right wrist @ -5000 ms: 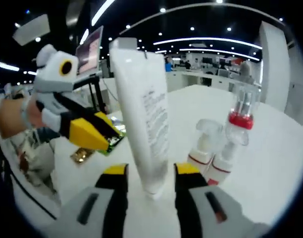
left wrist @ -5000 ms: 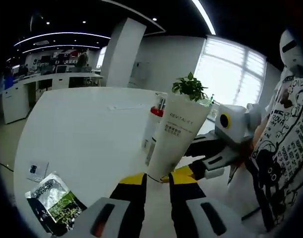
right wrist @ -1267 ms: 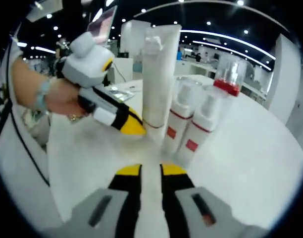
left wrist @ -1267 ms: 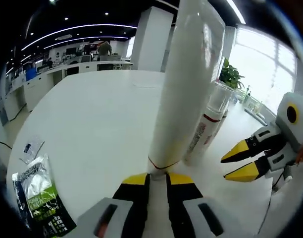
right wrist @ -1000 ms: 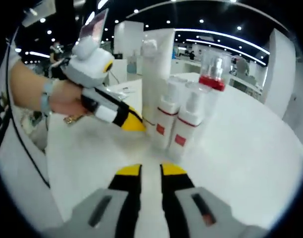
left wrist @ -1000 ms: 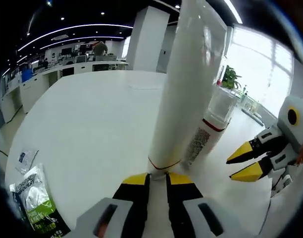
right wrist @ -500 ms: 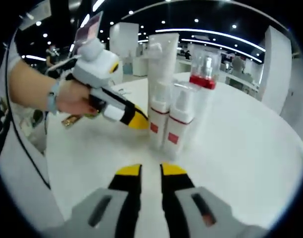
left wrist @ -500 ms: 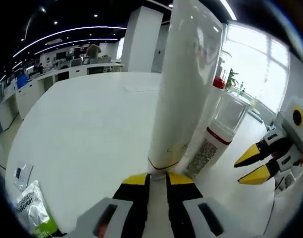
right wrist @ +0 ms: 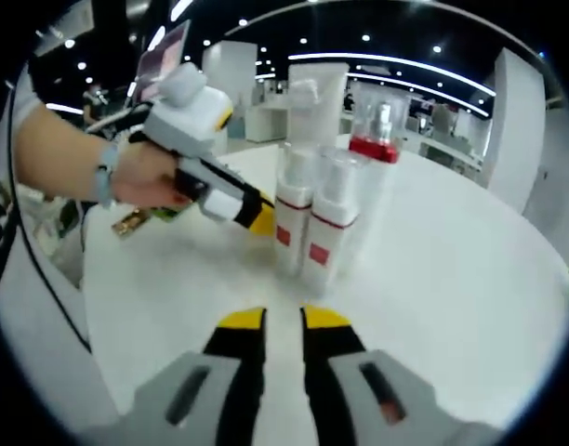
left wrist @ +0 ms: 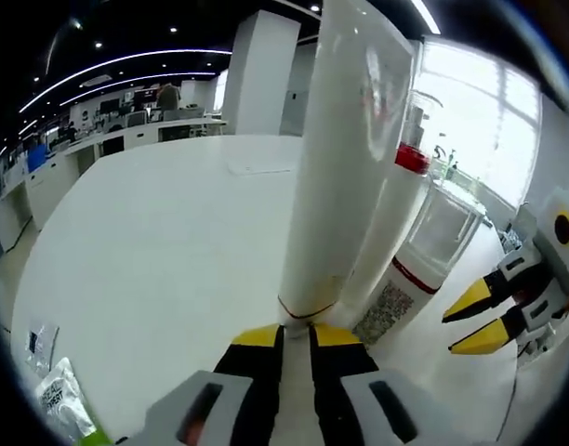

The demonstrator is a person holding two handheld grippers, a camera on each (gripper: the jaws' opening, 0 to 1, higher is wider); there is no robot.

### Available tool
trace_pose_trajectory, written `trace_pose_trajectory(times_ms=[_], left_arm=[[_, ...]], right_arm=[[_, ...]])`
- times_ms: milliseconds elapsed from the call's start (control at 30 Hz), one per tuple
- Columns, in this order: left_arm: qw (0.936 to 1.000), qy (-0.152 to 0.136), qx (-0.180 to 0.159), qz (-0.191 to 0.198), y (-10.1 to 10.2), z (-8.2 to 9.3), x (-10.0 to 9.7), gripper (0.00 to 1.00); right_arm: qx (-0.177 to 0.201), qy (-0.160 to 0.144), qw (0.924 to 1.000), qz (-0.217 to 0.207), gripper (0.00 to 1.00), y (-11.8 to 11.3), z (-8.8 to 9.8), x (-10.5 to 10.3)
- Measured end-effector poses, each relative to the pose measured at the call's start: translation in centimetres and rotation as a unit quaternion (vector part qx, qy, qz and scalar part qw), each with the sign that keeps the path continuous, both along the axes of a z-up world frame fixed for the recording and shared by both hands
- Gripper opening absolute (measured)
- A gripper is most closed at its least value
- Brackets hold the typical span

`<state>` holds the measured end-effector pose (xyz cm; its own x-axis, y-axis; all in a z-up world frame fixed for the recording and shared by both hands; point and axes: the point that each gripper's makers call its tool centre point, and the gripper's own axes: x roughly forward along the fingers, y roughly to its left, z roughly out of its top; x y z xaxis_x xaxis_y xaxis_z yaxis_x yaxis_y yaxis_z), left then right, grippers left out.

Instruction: Arrange the skincare products in the storage area until every visible bottle or jar stands upright without overlapping.

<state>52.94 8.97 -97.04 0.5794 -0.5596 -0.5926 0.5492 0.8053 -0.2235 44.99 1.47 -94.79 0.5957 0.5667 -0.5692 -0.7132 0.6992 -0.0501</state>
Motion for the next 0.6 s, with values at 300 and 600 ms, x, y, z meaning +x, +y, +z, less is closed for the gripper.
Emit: trace_pose_trajectory(times_ms=[300,600], left_arm=[[0.9998,-0.011,0.007,-0.016,-0.49,0.23,0.28,0.11],[0.9988,-0.021,0.026,-0.036,-0.62,0.2,0.25,0.09]], right_arm=[[-0.004,0.001,1.0,-0.002,0.13,-0.26,-0.16,-0.03],[-0.006,0.005,1.0,-0.005,0.13,-0.41,-0.44,-0.09]])
